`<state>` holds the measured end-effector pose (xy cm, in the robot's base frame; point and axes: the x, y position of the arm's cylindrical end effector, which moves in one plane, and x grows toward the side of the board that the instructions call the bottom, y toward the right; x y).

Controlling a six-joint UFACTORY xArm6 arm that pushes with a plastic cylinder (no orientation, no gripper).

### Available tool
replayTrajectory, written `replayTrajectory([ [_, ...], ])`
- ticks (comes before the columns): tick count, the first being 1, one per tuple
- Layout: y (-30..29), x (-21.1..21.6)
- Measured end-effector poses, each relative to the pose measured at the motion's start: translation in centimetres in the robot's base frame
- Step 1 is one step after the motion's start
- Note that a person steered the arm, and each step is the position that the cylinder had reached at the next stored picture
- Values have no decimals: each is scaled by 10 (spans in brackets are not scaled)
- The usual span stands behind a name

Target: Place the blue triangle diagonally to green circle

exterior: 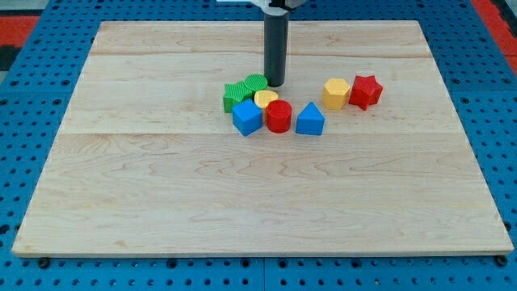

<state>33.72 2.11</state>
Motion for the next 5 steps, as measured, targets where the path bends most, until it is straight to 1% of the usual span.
replayTrajectory([
  [1,55,-30],
  [2,172,-30],
  [3,276,0],
  [4,280,79],
  [5,238,138],
])
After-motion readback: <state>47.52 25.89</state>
